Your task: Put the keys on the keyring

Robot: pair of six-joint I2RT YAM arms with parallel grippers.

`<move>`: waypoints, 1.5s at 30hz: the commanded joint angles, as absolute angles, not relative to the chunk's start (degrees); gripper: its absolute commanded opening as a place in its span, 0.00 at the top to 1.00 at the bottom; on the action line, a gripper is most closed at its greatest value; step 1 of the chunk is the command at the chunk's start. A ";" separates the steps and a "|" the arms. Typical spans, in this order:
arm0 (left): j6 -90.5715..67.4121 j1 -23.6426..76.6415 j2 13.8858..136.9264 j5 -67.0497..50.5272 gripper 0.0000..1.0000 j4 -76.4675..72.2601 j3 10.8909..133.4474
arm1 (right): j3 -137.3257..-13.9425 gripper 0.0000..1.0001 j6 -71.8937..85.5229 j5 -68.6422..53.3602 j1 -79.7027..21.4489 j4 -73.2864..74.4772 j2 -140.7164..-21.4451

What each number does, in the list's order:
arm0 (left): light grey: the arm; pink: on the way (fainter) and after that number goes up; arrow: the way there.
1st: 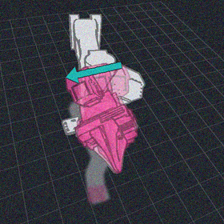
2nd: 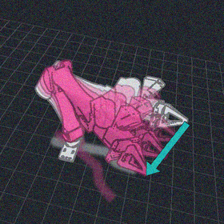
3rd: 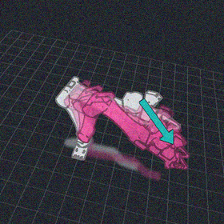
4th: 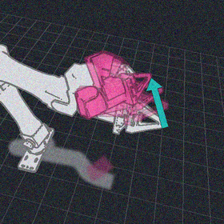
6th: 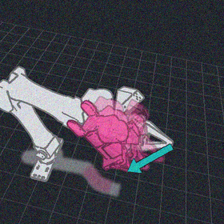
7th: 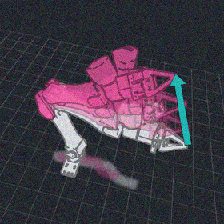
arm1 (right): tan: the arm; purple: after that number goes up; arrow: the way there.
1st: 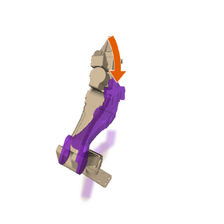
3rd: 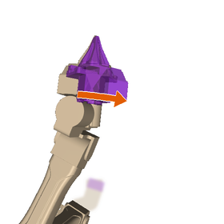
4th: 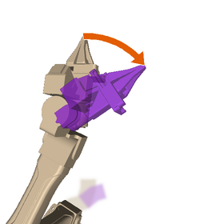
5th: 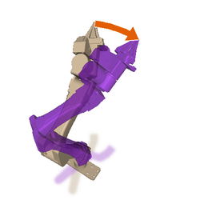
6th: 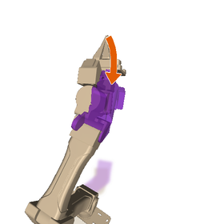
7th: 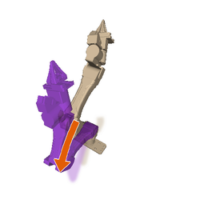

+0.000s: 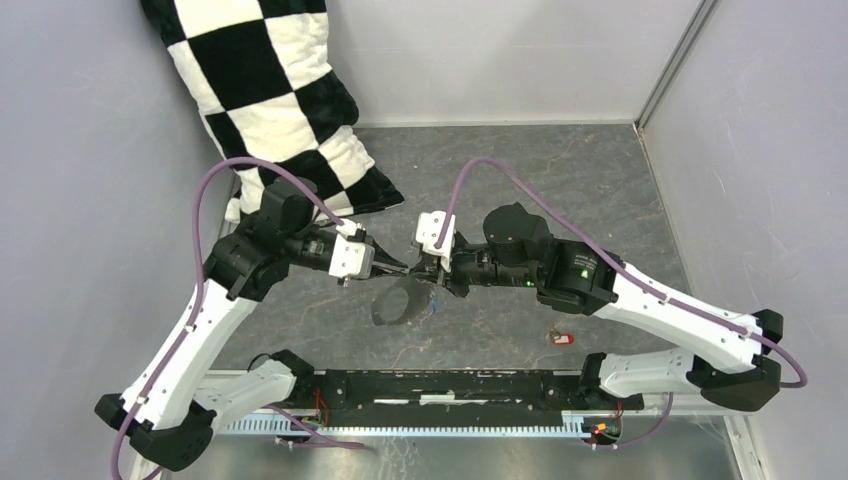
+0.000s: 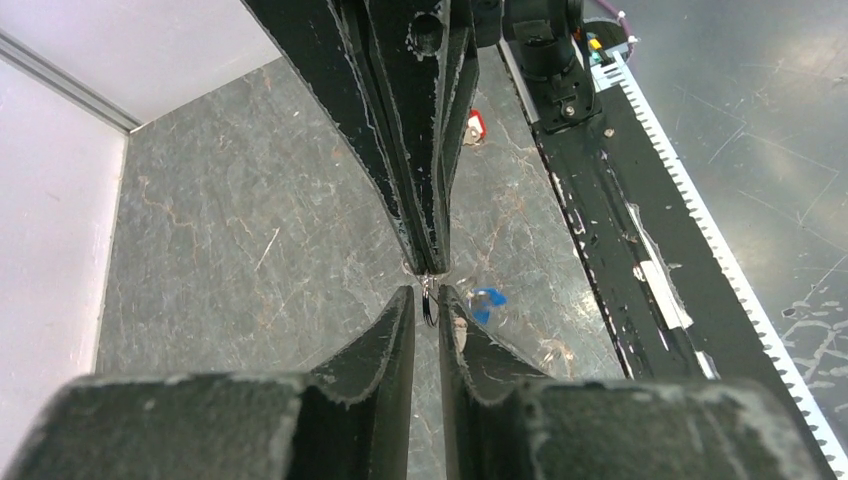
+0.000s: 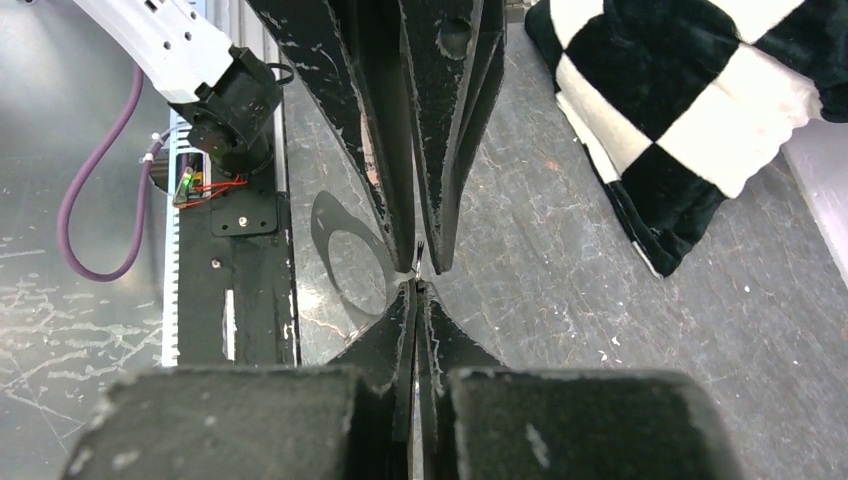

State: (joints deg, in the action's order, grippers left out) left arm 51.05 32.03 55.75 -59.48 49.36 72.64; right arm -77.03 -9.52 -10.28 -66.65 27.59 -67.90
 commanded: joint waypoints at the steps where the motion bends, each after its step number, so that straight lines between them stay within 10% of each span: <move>1: 54.46 32.44 54.67 -60.26 0.79 49.29 71.21 | -80.20 0.99 -10.20 -12.24 -66.88 25.14 -68.03; 10: 56.99 32.43 53.53 -62.05 0.98 49.22 69.92 | -79.96 0.98 -9.04 -14.84 -66.88 23.36 -67.23; 17: 51.53 32.43 52.86 -72.15 0.98 45.31 71.20 | -68.04 0.61 -6.37 -10.21 -66.60 14.00 -54.79; 24: 21.83 32.43 50.63 -79.14 0.98 17.40 66.87 | -49.49 0.60 -1.67 -11.54 -66.49 -3.61 -40.67; 45: 21.96 32.46 50.87 -79.17 0.98 17.19 66.21 | -42.92 0.64 3.79 -19.60 -66.62 -32.72 -48.22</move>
State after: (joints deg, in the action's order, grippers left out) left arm 24.21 32.03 51.35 -78.41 19.53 66.02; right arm -42.81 2.57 -18.68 -66.61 -25.89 -46.83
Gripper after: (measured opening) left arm 0.043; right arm 0.362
